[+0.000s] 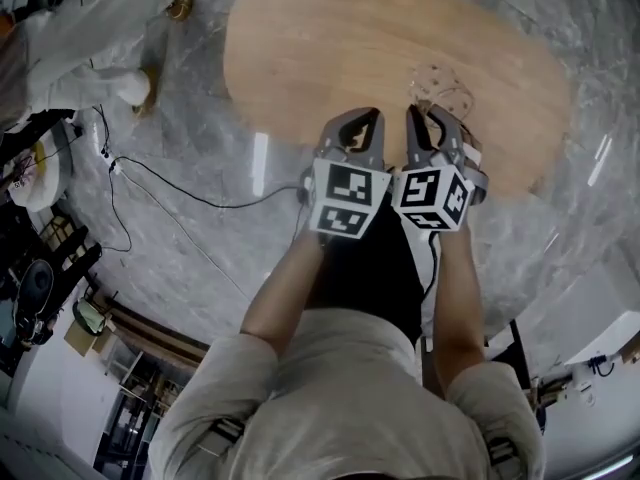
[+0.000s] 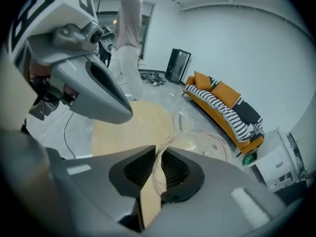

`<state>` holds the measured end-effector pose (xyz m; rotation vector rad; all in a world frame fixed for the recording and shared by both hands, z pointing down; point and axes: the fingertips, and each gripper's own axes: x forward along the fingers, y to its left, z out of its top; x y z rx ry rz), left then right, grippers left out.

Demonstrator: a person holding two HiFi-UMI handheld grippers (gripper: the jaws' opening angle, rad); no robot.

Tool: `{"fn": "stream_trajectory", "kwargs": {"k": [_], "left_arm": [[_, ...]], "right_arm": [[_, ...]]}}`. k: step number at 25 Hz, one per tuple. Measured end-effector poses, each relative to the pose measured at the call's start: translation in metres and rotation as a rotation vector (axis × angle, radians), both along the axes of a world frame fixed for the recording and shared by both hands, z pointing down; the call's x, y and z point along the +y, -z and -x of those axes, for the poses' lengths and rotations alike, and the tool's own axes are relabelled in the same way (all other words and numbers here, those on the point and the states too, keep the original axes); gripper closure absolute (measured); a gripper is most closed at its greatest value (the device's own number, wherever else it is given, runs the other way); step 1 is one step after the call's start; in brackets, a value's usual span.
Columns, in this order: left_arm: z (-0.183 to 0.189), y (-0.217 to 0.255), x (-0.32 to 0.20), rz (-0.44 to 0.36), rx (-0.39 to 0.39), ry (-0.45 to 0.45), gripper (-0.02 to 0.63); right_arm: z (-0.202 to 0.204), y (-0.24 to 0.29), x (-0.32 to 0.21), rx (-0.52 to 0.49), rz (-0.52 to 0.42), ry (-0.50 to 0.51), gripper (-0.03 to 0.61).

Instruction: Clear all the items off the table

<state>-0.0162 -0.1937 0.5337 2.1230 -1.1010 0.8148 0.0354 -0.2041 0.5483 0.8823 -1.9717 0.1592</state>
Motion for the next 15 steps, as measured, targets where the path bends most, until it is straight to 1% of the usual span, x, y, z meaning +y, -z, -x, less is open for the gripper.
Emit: {"fn": "stream_trajectory", "kwargs": {"k": [3, 6, 9, 13, 15], "left_arm": [[0.002, 0.032, 0.007, -0.026, 0.006, 0.023, 0.594], [-0.004, 0.057, 0.010, -0.060, 0.001, 0.038, 0.594], [-0.012, 0.085, 0.013, -0.117, -0.006, 0.016, 0.594], [0.000, 0.127, 0.023, -0.202, -0.005, -0.012, 0.594], [-0.006, 0.145, 0.030, -0.235, 0.001, -0.016, 0.594]], "right_arm": [[0.004, 0.037, 0.008, -0.035, -0.034, -0.023, 0.534], [-0.002, 0.070, 0.011, -0.074, -0.080, -0.037, 0.534], [-0.008, 0.095, 0.016, -0.100, -0.133, -0.057, 0.534], [0.008, 0.136, 0.026, -0.138, -0.204, -0.074, 0.534], [0.005, 0.158, 0.032, -0.165, -0.235, -0.084, 0.532]]}}
